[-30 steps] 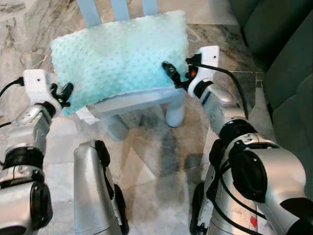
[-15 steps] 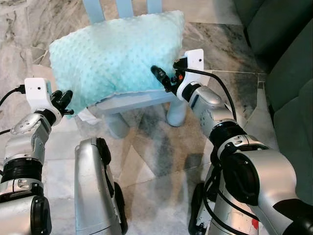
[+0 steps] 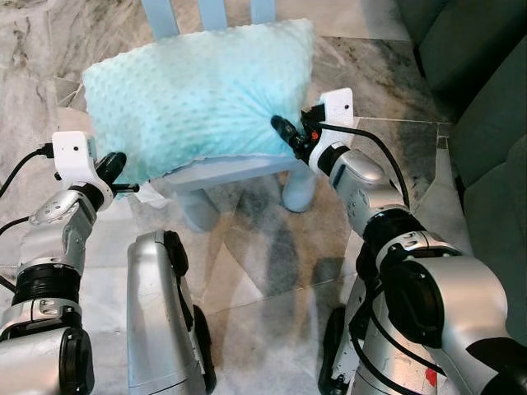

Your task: Move the pillow to the sofa

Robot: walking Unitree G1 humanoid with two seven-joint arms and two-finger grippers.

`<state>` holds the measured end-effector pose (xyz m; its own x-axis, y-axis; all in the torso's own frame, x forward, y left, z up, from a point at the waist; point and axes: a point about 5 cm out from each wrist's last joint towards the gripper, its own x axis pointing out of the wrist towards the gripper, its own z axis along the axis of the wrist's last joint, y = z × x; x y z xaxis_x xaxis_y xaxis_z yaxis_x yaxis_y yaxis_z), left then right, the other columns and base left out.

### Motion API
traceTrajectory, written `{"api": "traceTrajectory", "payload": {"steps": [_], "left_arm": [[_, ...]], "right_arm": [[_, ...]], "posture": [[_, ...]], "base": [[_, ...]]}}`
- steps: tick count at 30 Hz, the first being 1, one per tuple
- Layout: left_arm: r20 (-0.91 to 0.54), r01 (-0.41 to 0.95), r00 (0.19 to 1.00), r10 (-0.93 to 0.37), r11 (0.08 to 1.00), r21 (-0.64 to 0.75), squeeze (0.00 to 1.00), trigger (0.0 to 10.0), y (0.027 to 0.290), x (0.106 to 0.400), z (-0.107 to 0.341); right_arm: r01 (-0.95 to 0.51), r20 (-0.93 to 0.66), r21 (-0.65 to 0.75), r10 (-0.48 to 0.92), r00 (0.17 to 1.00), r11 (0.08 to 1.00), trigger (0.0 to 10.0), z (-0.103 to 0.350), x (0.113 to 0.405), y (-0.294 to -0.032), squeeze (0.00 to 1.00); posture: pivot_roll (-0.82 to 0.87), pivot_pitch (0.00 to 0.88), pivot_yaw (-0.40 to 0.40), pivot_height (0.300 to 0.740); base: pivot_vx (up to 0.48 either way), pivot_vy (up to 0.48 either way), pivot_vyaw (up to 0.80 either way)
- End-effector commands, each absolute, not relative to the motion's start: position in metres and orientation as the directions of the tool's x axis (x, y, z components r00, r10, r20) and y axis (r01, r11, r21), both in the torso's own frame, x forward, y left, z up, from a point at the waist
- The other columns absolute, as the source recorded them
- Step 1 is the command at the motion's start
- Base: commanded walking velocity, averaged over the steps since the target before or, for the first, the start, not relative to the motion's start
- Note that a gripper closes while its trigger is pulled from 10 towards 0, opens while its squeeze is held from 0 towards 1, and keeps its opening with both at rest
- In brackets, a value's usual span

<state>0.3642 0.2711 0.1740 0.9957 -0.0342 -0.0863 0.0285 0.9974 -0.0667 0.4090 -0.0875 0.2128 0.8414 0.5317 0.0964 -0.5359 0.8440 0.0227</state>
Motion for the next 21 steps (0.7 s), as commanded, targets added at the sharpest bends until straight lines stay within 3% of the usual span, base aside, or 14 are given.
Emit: {"api": "traceTrajectory", "payload": {"steps": [1, 13, 21], "left_arm": [[-0.104, 0.008, 0.994, -0.015, 0.998, -0.069, 0.00, 0.0, 0.275, 0.361, 0.168], [-0.001, -0.044, 0.999, 0.044, 0.998, -0.044, 0.00, 0.0, 0.277, 0.361, 0.178], [0.204, -0.079, 0.977, 0.066, 0.995, 0.055, 0.00, 0.0, 0.264, 0.357, 0.204]], "right_arm": [[-0.542, 0.061, 0.024, 0.540, 0.839, 0.840, 0.0, 0.200, 0.406, -0.088, 0.00], [-0.509, 0.074, 0.008, 0.508, 0.858, 0.860, 0.0, 0.197, 0.406, -0.102, 0.00], [-0.545, 0.190, -0.023, 0.539, 0.821, 0.838, 0.0, 0.210, 0.403, -0.101, 0.00]], "posture": [[0.18, 0.421, 0.046, 0.388], [0.16, 0.411, 0.034, 0.388], [0.10, 0.381, 0.026, 0.388]], "base": [[0.000, 0.000, 0.00], [0.000, 0.000, 0.00], [0.000, 0.000, 0.00]]}}
